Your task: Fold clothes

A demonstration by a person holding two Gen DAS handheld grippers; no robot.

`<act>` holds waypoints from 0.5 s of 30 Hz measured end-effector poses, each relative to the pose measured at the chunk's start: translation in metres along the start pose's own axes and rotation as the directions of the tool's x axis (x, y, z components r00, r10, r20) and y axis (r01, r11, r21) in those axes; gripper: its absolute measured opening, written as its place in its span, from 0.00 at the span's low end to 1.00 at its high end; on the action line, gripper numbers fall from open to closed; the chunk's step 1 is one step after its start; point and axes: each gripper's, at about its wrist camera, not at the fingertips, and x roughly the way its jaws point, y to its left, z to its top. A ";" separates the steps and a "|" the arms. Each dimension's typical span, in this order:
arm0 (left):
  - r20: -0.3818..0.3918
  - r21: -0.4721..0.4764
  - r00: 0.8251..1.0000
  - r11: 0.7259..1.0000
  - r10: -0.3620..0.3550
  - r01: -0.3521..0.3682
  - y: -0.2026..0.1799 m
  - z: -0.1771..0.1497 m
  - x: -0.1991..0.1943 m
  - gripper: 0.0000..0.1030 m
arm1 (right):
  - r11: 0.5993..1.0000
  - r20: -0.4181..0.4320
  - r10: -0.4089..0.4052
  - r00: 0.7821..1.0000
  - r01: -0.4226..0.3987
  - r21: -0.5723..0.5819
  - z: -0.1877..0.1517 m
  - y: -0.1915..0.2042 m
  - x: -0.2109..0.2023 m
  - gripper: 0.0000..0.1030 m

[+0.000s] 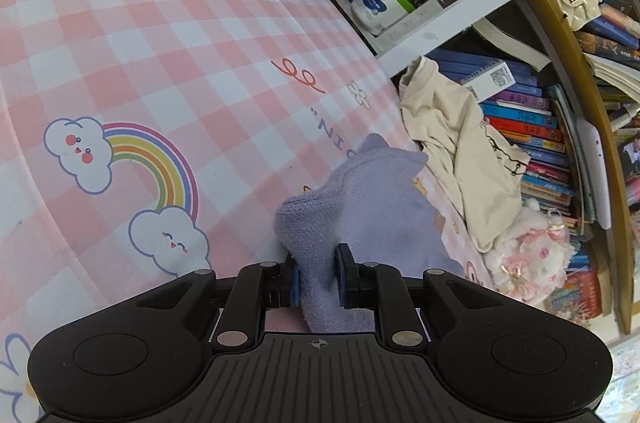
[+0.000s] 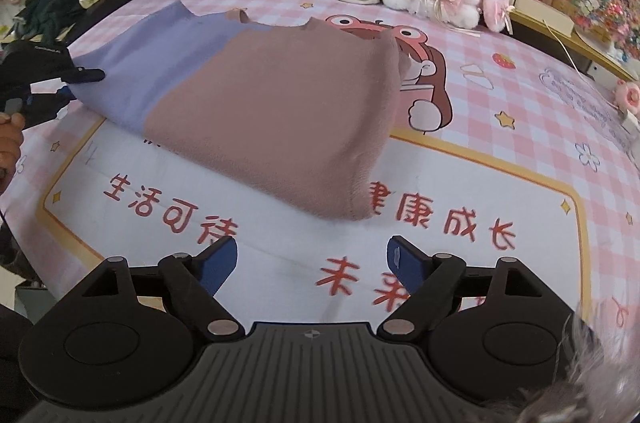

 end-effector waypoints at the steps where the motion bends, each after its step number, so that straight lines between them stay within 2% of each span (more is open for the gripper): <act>1: 0.006 0.001 1.000 1.000 0.008 -0.008 -0.002 -0.001 -0.001 0.15 | 1.000 0.001 0.007 1.000 -0.007 -0.006 0.000 -0.004 0.000 0.79; 5: 0.041 -0.012 0.999 1.000 0.026 -0.026 -0.013 -0.003 -0.006 0.13 | 0.999 0.013 0.040 0.999 -0.040 -0.021 0.003 -0.018 -0.001 0.79; 10: 0.074 0.020 0.996 0.999 0.048 -0.050 -0.030 -0.003 -0.013 0.11 | 0.994 0.082 0.105 0.991 -0.106 0.017 0.012 -0.042 -0.008 0.75; 11: 0.080 0.027 0.995 0.998 0.053 -0.055 -0.033 -0.004 -0.014 0.11 | 0.992 0.084 0.117 0.990 -0.120 0.032 0.015 -0.047 -0.005 0.72; 15: 0.099 0.055 0.993 0.996 0.067 -0.073 -0.045 -0.005 -0.017 0.10 | 0.980 0.091 0.168 0.982 -0.176 0.093 0.028 -0.067 0.004 0.42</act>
